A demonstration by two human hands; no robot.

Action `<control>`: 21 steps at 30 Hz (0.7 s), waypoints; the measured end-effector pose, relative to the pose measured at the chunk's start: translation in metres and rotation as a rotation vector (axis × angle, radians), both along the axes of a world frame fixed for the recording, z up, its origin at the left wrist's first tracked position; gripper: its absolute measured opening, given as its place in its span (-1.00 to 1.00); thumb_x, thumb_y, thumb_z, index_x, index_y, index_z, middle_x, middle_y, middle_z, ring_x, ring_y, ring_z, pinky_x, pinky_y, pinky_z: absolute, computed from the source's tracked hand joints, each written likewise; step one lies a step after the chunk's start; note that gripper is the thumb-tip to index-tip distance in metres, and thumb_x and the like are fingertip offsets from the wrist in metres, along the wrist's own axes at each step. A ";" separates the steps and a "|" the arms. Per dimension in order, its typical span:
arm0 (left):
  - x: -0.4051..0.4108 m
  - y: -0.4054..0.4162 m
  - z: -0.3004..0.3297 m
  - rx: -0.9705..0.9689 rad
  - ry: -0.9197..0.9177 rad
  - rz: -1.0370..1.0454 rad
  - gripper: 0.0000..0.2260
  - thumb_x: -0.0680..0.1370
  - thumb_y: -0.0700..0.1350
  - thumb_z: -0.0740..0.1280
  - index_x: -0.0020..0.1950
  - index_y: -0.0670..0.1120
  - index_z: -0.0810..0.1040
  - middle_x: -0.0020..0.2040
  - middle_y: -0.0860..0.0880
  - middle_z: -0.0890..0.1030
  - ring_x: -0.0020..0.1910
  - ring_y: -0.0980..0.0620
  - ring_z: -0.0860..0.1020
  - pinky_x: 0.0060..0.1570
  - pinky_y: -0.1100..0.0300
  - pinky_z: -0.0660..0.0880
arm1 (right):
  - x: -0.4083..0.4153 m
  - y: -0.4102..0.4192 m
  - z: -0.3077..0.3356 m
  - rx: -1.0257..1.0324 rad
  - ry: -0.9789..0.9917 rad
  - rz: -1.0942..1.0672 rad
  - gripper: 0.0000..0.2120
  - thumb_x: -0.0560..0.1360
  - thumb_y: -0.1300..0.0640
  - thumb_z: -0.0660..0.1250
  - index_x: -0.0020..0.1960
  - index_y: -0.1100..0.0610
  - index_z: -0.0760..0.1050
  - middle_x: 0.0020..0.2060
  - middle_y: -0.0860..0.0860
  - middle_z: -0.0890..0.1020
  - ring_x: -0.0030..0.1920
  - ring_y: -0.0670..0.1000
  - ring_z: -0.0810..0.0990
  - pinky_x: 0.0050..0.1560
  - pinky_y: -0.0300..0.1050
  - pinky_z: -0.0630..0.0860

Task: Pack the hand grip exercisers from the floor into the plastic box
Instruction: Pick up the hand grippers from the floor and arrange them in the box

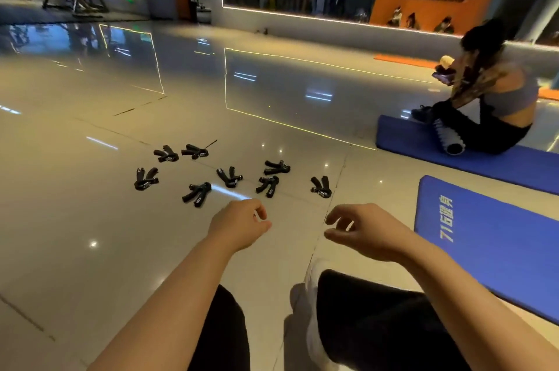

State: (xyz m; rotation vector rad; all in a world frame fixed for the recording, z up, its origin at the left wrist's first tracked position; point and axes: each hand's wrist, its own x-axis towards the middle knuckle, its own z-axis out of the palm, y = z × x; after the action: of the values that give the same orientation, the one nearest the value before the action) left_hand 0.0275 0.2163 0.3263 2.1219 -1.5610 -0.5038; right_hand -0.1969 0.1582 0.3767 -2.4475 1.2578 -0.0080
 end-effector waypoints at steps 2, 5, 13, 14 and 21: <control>0.008 -0.017 -0.007 0.021 -0.025 -0.026 -0.88 0.50 0.04 0.33 -0.01 0.06 0.52 -0.14 0.09 0.54 -0.13 0.10 0.53 -0.09 0.17 0.51 | 0.001 -0.022 -0.030 0.021 -0.012 -0.088 -0.71 0.53 -0.08 0.28 0.20 0.01 0.47 0.09 -0.05 0.57 0.01 -0.11 0.52 0.09 -0.16 0.52; 0.027 -0.042 -0.018 0.068 0.044 -0.025 -0.92 0.49 0.03 0.35 -0.08 0.07 0.51 -0.19 0.08 0.55 -0.18 0.11 0.53 -0.14 0.17 0.50 | 0.008 -0.061 -0.057 0.310 0.111 -0.155 -0.66 0.52 -0.07 0.29 0.24 0.04 0.45 0.20 0.01 0.53 0.00 -0.09 0.50 0.07 -0.17 0.52; 0.019 -0.107 -0.001 0.302 0.230 -0.306 -0.74 0.52 0.09 0.31 0.17 0.06 0.49 -0.07 0.03 0.59 -0.12 0.11 0.57 -0.09 0.22 0.53 | 0.057 -0.124 -0.036 0.378 -0.110 -0.124 -0.59 0.53 -0.07 0.28 0.32 0.03 0.36 0.18 0.03 0.51 0.11 -0.01 0.50 0.15 -0.10 0.48; 0.018 -0.110 -0.001 0.335 0.193 -0.385 -0.70 0.52 0.12 0.30 0.22 0.08 0.47 -0.04 0.05 0.57 -0.11 0.13 0.57 -0.10 0.26 0.51 | 0.067 -0.128 -0.037 0.429 -0.041 -0.075 -0.58 0.53 -0.06 0.28 0.33 0.03 0.35 0.19 0.04 0.51 0.11 -0.01 0.51 0.17 -0.08 0.48; 0.098 -0.123 -0.001 0.223 -0.018 -0.242 -0.74 0.51 0.15 0.29 0.16 0.13 0.48 -0.09 0.12 0.52 -0.10 0.18 0.51 -0.02 0.20 0.50 | 0.127 -0.163 -0.032 0.348 0.116 -0.010 -0.58 0.54 -0.07 0.27 0.36 0.01 0.34 0.24 0.03 0.49 0.06 -0.03 0.52 0.18 -0.07 0.48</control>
State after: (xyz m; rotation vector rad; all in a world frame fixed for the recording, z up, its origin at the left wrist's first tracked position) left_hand 0.1257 0.0931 0.3253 2.1093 -1.8597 -0.7752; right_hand -0.0704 -0.0050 0.3443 -2.1666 1.2035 0.3275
